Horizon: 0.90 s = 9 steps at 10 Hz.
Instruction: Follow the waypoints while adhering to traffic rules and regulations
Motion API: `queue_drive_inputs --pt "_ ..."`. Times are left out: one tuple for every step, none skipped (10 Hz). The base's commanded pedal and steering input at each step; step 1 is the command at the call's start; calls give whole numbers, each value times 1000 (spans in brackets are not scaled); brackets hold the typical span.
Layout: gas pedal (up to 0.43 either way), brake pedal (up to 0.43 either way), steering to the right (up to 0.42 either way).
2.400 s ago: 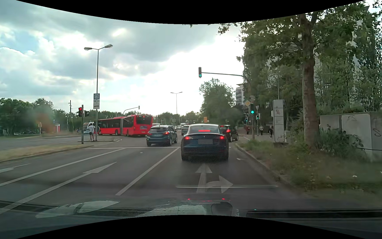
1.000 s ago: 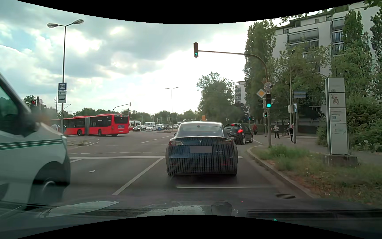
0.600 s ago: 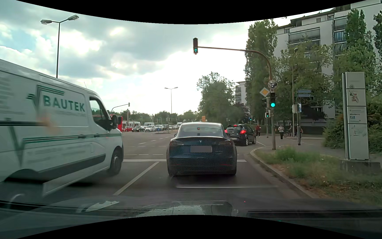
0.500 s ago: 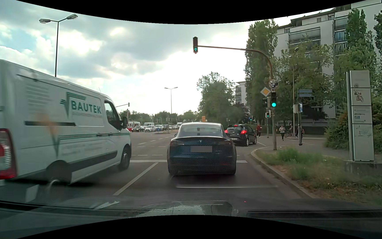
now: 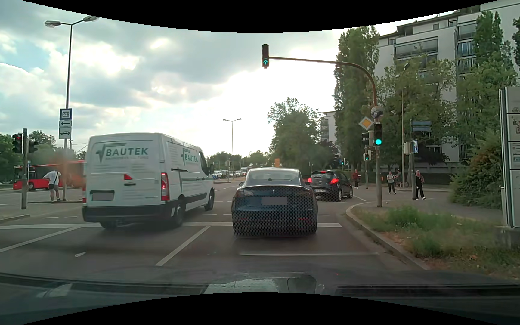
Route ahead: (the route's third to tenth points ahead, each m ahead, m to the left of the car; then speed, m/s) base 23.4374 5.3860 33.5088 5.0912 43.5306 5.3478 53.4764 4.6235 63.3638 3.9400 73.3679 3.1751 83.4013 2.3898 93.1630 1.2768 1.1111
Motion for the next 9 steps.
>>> queue_drive_inputs --pt "28 0 0" --pt "39 0 -6" --pt "67 0 -21" --pt "67 0 -34" --pt "79 0 -35" --pt "79 0 -35" --pt "87 0 -33" --pt "87 0 -27" --pt "87 0 -20"
